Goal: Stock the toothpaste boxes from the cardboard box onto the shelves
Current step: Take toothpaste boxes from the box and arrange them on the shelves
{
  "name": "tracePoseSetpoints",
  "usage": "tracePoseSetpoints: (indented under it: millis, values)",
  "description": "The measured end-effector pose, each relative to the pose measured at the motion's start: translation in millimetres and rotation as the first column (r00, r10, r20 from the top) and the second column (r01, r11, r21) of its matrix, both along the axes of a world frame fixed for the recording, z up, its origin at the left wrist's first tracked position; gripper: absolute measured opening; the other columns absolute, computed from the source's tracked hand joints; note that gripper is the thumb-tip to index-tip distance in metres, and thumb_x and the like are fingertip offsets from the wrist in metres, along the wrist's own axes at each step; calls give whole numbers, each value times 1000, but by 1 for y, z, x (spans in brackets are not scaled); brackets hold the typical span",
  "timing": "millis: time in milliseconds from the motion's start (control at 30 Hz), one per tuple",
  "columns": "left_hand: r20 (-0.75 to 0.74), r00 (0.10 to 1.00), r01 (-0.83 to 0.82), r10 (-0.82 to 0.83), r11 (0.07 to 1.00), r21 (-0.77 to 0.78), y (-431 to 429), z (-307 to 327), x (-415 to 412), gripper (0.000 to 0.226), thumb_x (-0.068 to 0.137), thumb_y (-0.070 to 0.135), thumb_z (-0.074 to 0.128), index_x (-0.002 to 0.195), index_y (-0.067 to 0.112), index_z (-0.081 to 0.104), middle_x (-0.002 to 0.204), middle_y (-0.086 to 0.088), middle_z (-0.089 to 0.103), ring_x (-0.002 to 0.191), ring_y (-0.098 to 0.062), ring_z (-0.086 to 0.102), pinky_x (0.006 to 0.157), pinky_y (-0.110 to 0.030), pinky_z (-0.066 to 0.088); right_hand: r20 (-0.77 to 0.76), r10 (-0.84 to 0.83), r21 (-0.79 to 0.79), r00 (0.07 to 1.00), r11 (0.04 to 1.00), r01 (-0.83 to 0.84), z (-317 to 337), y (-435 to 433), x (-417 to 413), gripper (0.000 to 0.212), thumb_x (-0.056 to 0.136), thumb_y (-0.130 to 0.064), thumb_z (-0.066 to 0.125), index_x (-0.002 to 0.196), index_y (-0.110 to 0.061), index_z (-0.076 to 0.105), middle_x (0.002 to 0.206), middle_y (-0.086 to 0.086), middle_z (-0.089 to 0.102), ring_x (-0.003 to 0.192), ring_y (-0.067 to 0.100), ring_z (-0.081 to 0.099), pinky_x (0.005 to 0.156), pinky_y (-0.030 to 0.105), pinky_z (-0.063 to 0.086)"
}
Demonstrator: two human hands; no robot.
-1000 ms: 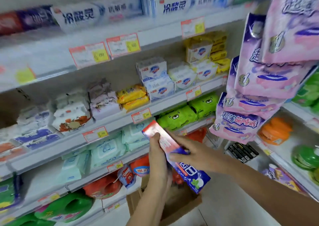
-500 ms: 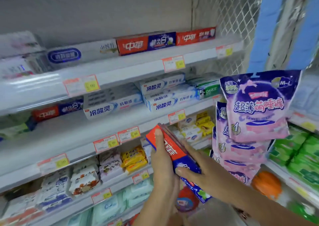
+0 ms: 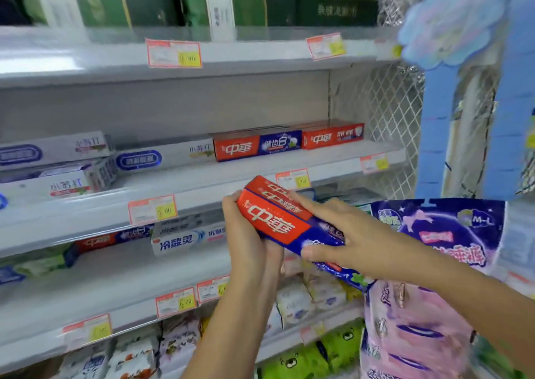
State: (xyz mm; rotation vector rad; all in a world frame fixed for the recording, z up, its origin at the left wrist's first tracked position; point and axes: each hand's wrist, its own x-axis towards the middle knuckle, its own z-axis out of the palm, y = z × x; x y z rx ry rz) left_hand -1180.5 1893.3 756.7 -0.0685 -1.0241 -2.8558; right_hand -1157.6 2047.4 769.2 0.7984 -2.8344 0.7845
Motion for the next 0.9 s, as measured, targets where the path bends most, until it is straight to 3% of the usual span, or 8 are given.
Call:
tracePoseSetpoints:
  millis: [100,167,267,333,500,700,800,900]
  values:
    - [-116,993,-8,-6,993,-119,-1,32,-22,16,90,24,44,90,13,56,83,-7,59,86,-20,57,84,-35,47,-69,8,43,998,999,-5,46,21,-26,80,74,-63,56,137,-61,7,136,-11,40,116,3,43,94,20,37]
    - [-165,985,-111,57,936,-334,-9,53,-39,14,93,21,46,90,13,57,85,-4,60,87,-17,57,85,-30,46,-119,-26,63,993,997,34,78,36,-47,82,78,-54,63,146,-44,20,139,-14,42,110,1,46,88,16,36]
    - [-298,940,-335,165,607,-721,-24,73,-68,21,90,22,51,103,14,66,98,2,69,95,-13,63,90,-28,48,-140,-50,86,989,994,62,118,54,-84,63,79,-44,70,134,-34,41,116,-19,56,88,-4,57,67,6,43]
    - [-344,923,-385,173,355,-852,-27,84,-82,24,88,21,55,106,15,69,107,-1,70,102,-17,63,97,-37,47,-165,-49,145,985,987,73,135,61,-116,58,77,-42,74,127,-29,48,115,-12,60,88,0,61,68,11,47]
    - [-285,957,-285,60,-1,-959,-11,98,-110,35,92,26,56,122,11,62,125,-4,61,107,-18,56,94,-28,40,-181,-91,336,979,930,149,145,73,-195,71,70,-35,82,130,-18,48,125,0,57,102,19,57,85,32,48]
    - [-157,987,-159,-24,-164,-974,6,92,-145,26,95,27,52,118,17,59,112,-2,56,101,-20,52,89,-30,38,0,-163,432,987,890,147,139,85,-241,87,72,-25,82,145,-23,34,142,0,44,118,21,48,101,33,40]
    - [-63,992,-92,-112,-275,-957,20,94,-154,45,97,34,47,139,17,45,140,-5,48,125,-23,46,101,-32,32,95,-185,468,978,876,120,134,94,-253,87,74,-17,79,147,-23,32,147,2,39,128,24,42,108,36,34]
    - [30,987,-33,-158,-384,-923,38,99,-163,46,98,40,43,140,21,42,144,0,46,129,-21,43,107,-33,27,120,-184,454,976,884,111,127,103,-261,88,76,-16,78,148,-27,28,147,3,39,127,26,42,110,43,33]
